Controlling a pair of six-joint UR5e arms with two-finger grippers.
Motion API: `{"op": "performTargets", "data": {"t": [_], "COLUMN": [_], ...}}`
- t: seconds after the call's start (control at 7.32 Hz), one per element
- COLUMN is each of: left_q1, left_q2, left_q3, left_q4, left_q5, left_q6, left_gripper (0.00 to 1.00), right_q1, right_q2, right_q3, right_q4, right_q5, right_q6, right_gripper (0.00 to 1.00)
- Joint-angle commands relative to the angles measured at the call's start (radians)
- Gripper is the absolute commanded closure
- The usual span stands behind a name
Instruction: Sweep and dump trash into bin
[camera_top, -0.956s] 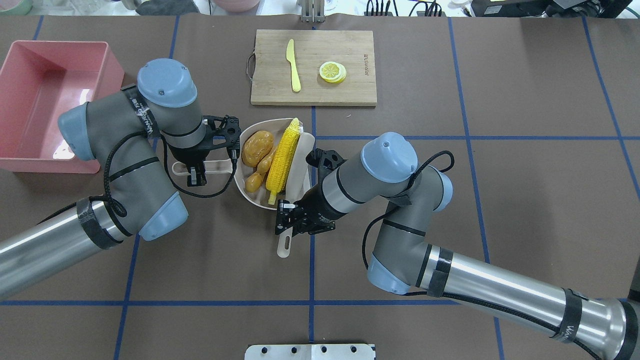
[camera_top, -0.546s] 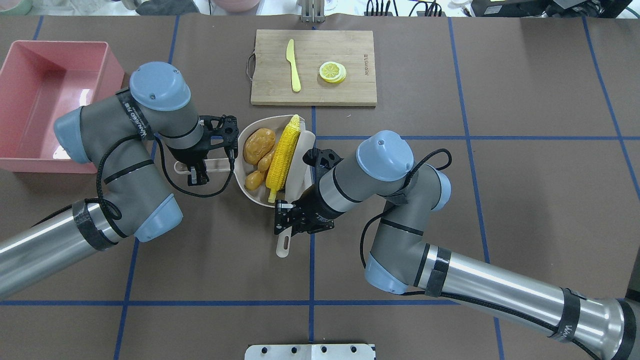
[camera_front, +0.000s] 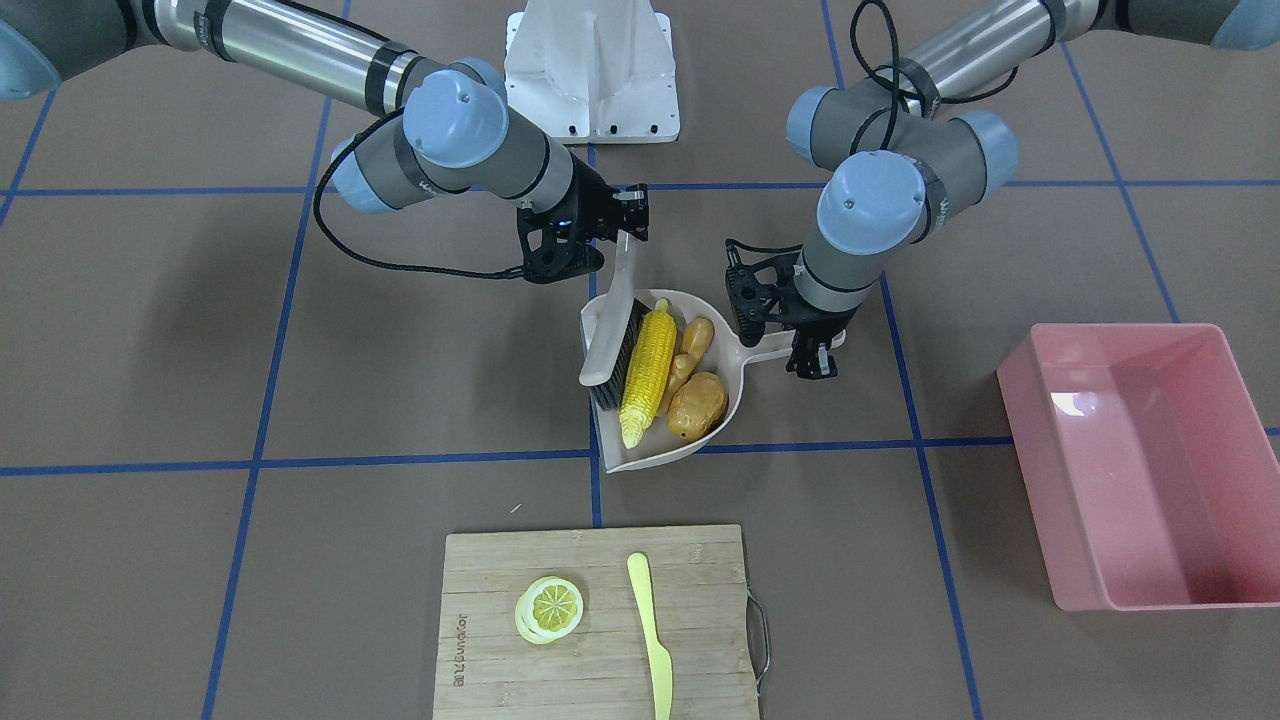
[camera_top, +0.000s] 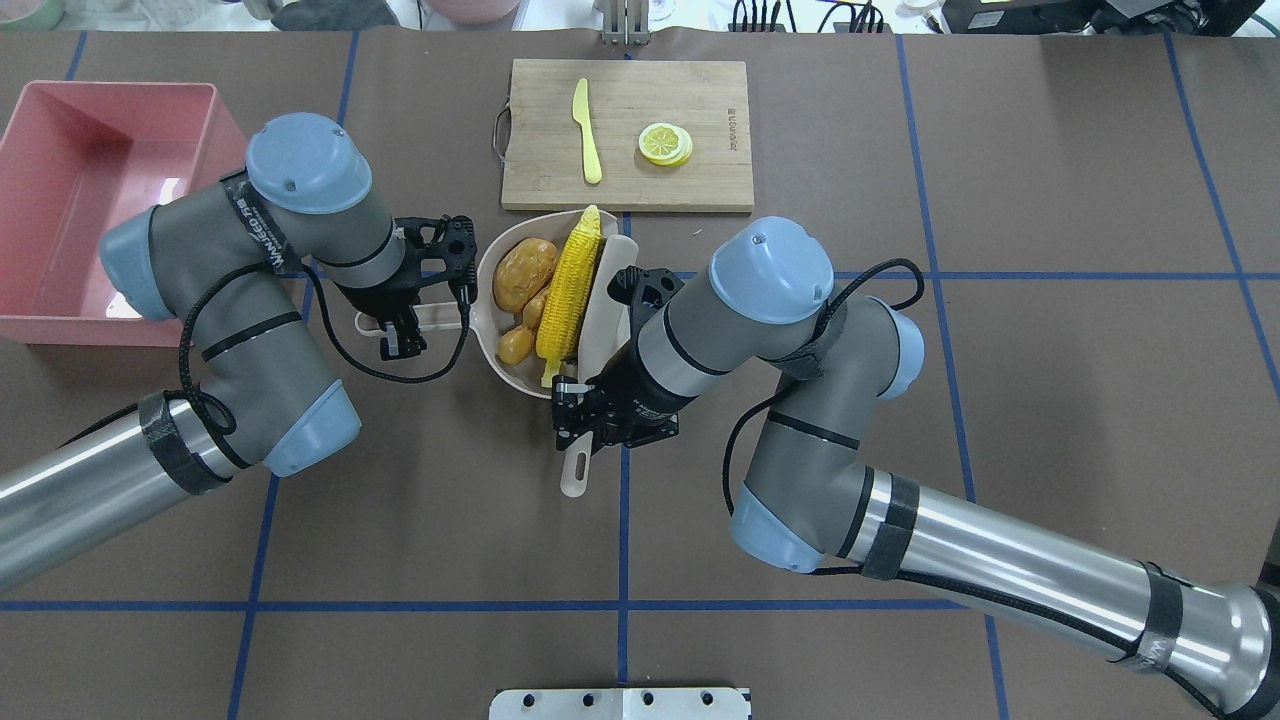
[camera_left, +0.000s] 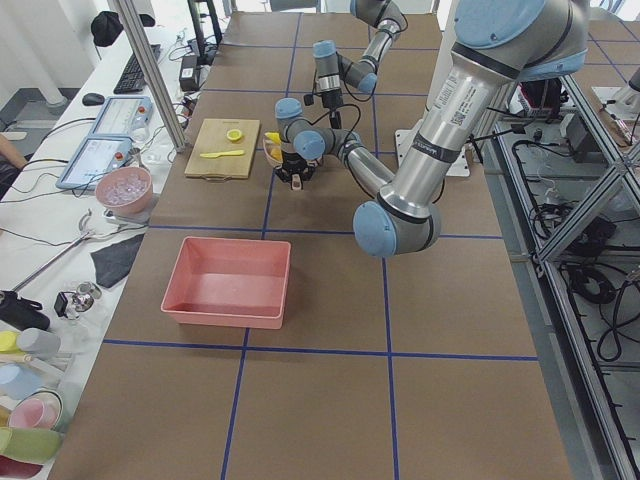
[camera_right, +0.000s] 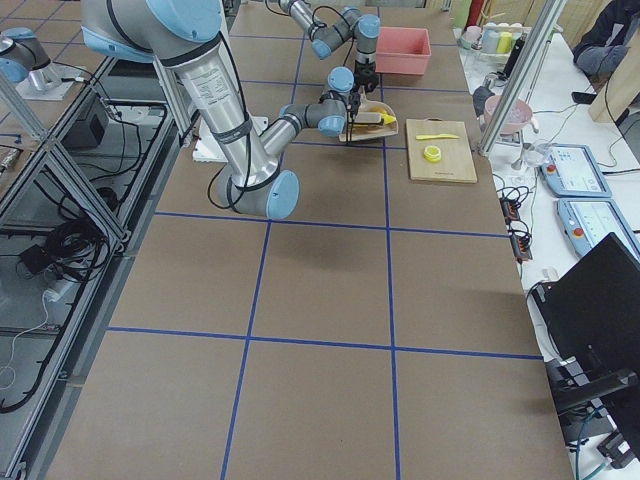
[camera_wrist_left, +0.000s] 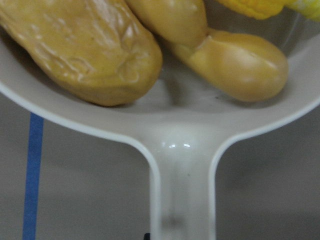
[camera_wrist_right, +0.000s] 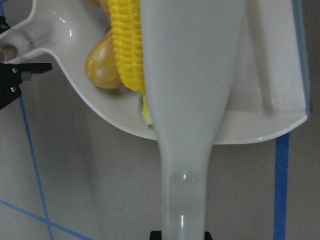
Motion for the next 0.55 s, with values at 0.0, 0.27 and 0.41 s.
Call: {"op": "performTargets", "data": {"t": [0.0,0.27,0.41], "left_q1": [-0.005,-0.012,-0.02], "left_q2": [-0.001,-0.003,-0.002], "left_q3": [-0.001,0.0,-0.004], "left_q4": [-0.019,-0.068,-0.097], "left_q5": [0.0,-0.002,-0.003], "left_q6": [-0.016,-0.055,-0.061], "left_gripper": [1.0,1.0,1.0], "right_q1": [0.058,0.091,0.103], "right_q2": [-0.017,-0.017,-0.021], "right_q3": [0.077,0.119,0.141], "right_q4": [-0.114,-0.197,-0.228], "right_q5": [0.067,0.104,0.104], "right_q6": [-0.017,-0.017,-0.023], "right_gripper": [1.0,1.0,1.0]}}
